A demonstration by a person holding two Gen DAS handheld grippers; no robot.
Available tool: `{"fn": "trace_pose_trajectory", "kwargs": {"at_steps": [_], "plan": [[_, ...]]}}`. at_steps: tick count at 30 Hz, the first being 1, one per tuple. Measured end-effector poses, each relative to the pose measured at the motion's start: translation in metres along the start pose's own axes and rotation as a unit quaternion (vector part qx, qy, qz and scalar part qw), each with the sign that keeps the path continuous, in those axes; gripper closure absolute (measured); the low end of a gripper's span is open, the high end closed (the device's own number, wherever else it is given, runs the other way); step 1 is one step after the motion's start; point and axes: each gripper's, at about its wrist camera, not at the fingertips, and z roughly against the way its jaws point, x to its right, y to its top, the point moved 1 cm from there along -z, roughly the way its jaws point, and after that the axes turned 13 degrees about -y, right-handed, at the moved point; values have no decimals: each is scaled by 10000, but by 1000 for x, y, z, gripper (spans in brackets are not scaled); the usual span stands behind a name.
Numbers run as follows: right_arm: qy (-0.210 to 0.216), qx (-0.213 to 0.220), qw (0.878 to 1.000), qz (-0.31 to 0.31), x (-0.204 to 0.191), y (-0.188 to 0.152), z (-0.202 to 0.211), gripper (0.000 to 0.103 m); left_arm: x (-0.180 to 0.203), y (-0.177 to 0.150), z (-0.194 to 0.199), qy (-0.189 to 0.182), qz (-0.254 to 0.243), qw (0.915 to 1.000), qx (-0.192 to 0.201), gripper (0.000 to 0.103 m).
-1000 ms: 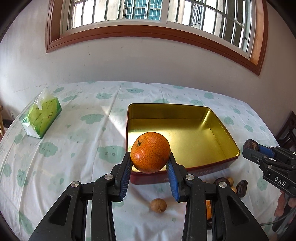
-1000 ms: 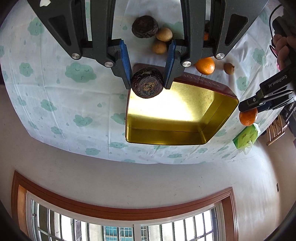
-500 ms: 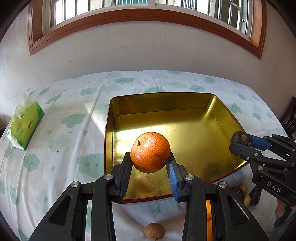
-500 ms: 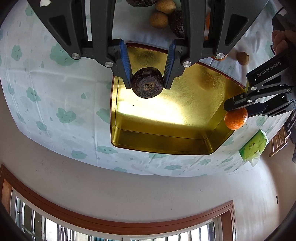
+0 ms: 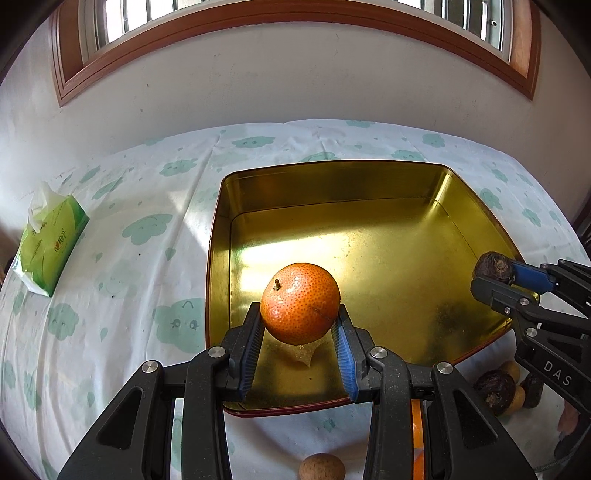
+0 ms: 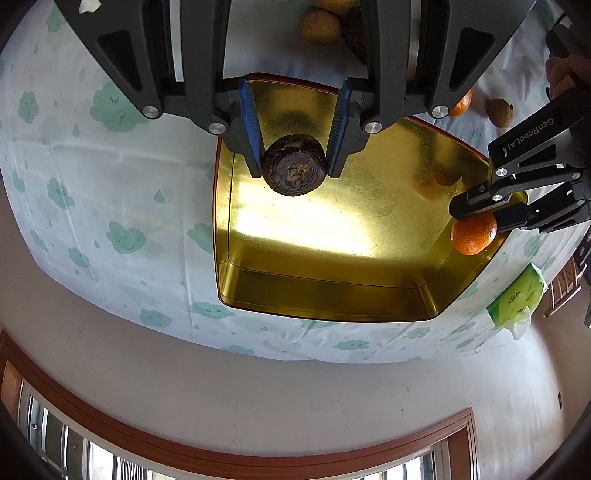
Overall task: Organize fruits
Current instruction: 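Open the right tool to drop the dark fruit while the left tool releases the tangerine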
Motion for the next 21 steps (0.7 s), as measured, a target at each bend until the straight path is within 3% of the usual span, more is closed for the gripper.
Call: {"fn": "trace_pose_trajectory", "kwargs": {"at_steps": [8,16,21], "plan": [[-5,-16,10000,-39,0,-1,1,70,0,0,-1,55,12,10000,19,64],[107,-25,9999,-28,-2,0,1,60,0,2,-2,36,131,9999,-23,64],[41,83,10000,-19,-1,2,9,59,4,3,7,89,67,9999,45,57]]}}
